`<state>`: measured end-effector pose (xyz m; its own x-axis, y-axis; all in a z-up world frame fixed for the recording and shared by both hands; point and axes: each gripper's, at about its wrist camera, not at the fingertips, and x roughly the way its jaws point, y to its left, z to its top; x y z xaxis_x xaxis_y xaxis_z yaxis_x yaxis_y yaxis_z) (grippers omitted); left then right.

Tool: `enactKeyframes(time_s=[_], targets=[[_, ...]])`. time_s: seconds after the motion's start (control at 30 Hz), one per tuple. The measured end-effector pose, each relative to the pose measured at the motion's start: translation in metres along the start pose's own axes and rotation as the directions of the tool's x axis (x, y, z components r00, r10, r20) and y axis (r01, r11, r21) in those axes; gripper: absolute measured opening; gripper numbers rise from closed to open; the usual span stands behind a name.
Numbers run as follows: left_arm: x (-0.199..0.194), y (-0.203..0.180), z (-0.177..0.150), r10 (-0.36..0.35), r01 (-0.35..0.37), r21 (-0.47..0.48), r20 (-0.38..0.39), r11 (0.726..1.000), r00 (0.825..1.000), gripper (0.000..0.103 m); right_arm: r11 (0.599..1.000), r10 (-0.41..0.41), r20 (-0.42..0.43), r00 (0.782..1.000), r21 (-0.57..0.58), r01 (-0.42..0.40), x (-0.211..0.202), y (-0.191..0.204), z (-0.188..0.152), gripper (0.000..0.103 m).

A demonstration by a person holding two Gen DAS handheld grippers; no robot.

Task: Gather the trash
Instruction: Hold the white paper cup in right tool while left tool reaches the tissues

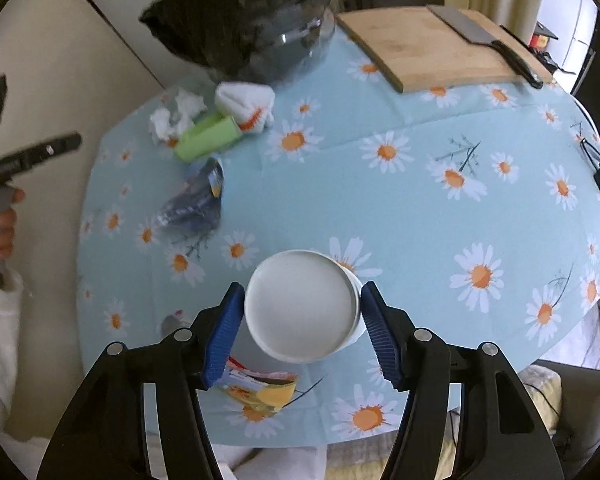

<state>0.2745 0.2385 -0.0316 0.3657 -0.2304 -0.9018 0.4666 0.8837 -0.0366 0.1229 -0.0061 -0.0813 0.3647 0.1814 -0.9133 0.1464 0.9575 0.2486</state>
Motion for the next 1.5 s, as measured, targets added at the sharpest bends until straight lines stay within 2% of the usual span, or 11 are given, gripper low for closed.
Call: enactKeyframes(time_s=[0.23, 0.43, 0.6, 0.8, 1.03, 1.27, 1.5], targets=[[-0.003, -0.01, -0.025, 0.054, -0.054, 0.001, -0.022, 0.999, 0.998, 0.097, 1.0, 0.029, 0.054, 0.998, -0.007, -0.029, -0.037, -0.02, -0.002, 0.056], [-0.005, -0.017, -0.049, 0.061, -0.062, -0.037, -0.014, 0.997, 0.998, 0.097, 0.997, 0.071, 0.076, 0.995, -0.04, -0.068, -0.05, -0.027, -0.006, 0.056], [-0.004, -0.016, -0.061, 0.014, -0.015, -0.098, -0.007, 0.995, 1.0, 0.097, 0.994, 0.075, 0.081, 0.994, -0.087, -0.068, -0.057, -0.021, -0.008, 0.056], [0.012, -0.018, -0.062, -0.015, 0.012, -0.129, -0.021, 0.992, 1.0, 0.097, 0.994, 0.053, 0.067, 0.996, -0.102, -0.046, -0.058, -0.031, -0.001, 0.056], [0.037, -0.012, -0.044, -0.006, 0.002, -0.179, -0.025, 0.984, 1.0, 0.097, 0.99, 0.044, 0.02, 0.999, -0.132, -0.041, -0.045, -0.049, 0.03, 0.056], [0.067, 0.003, -0.002, -0.017, 0.004, -0.239, -0.051, 0.971, 0.999, 0.097, 0.984, 0.058, -0.006, 0.998, -0.17, -0.058, -0.039, -0.067, 0.077, 0.056], [0.094, 0.013, 0.032, 0.006, -0.02, -0.28, -0.051, 0.96, 0.999, 0.097, 0.964, 0.002, -0.023, 1.0, -0.264, -0.008, -0.047, -0.069, 0.12, 0.056]])
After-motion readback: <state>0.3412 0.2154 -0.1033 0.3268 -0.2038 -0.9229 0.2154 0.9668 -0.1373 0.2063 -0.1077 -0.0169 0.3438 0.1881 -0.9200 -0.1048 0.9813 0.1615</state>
